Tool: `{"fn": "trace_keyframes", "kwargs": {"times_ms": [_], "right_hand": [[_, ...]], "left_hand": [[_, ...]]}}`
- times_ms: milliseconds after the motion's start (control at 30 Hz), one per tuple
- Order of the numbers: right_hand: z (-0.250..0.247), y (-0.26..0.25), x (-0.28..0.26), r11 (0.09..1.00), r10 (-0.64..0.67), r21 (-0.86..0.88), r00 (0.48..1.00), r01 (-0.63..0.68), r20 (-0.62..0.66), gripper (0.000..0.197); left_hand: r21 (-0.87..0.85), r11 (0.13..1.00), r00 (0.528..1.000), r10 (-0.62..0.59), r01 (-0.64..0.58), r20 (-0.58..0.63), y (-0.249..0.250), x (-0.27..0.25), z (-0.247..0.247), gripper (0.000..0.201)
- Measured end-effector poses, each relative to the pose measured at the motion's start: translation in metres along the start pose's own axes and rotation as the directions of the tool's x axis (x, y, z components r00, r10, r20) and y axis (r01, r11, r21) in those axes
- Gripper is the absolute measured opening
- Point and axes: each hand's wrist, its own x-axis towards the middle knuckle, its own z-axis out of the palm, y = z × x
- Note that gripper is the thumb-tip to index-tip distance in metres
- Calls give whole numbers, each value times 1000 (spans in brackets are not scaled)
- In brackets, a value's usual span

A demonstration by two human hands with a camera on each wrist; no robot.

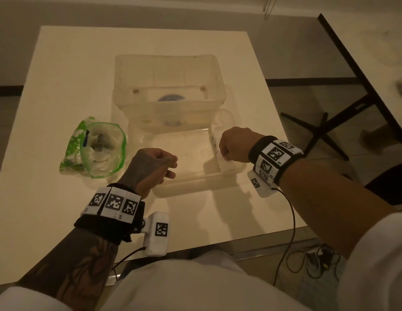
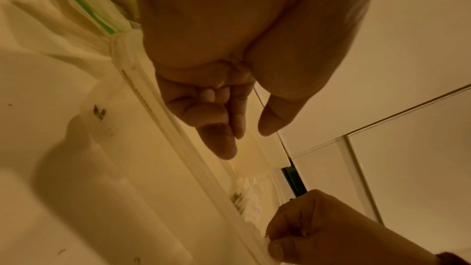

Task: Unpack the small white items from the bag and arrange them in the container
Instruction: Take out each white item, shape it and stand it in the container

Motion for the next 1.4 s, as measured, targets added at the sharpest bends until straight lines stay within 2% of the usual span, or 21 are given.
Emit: {"fn": "trace_keyframes", "kwargs": {"times_ms": [133, 333, 433, 533, 633, 733, 867, 933, 1033, 1100, 1133, 1167, 1233, 1267, 1400], "right_hand": [[-4, -2, 5, 991, 2, -134, 1000, -5, -23, 5], [-6, -7, 12, 949, 43, -311, 999, -43, -5, 10], [-6, -10, 13, 947, 62, -314, 998, -66, -24, 12], [-6, -13, 13, 951, 16, -308, 999, -27, -37, 13], [-4, -16, 13, 963, -36, -266, 999, 41, 23, 13], [-2, -19, 11, 958, -2, -285, 994, 32, 106, 11], [-2, -22, 11, 955, 35, -297, 987, 13, 155, 8], [-4, -23, 10, 964, 35, -266, 989, 4, 144, 9], [-7, -21, 11, 987, 14, -161, 998, -4, 62, 9], [-10, -21, 14, 996, -25, -82, 1000, 25, 0, 12], [-12, -22, 14, 998, -44, -42, 998, 43, -33, 13], [-14, -25, 15, 998, -62, -7, 996, 62, -65, 13], [-20, -36, 14, 993, -95, 54, 989, 102, -113, 15], [-22, -43, 13, 989, -109, 87, 986, 121, -130, 16], [-25, -67, 18, 971, -151, 160, 974, 178, -172, 18]], "left_hand": [[8, 1000, 1000, -9, 9, -11, 0, 1, -1, 8], [27, 1000, 1000, -8, 9, -19, 2, -1, 1, 8], [27, 1000, 1000, -9, 10, -21, 3, -1, 1, 8], [34, 999, 1000, -7, 8, -29, 4, -1, 0, 7], [37, 999, 999, -4, 5, -37, 4, 0, -1, 8], [51, 999, 998, 14, -11, -56, 4, 1, -1, 8], [91, 995, 995, 53, -45, -89, 5, 1, -5, 9], [108, 992, 989, 73, -59, -125, 4, 3, -11, 10], [185, 980, 961, 121, -75, -249, 2, 6, -24, 15], [358, 933, 905, 193, -49, -380, -4, 11, -37, 16], [477, 879, 876, 230, 0, -424, -9, 14, -45, 16], [584, 810, 867, 255, 51, -429, -16, 17, -51, 18], [710, 696, 883, 259, 111, -391, -32, 24, -62, 25], [733, 665, 882, 250, 144, -400, -39, 30, -66, 28], [741, 651, 886, 233, 164, -400, -55, 43, -69, 50]]}}
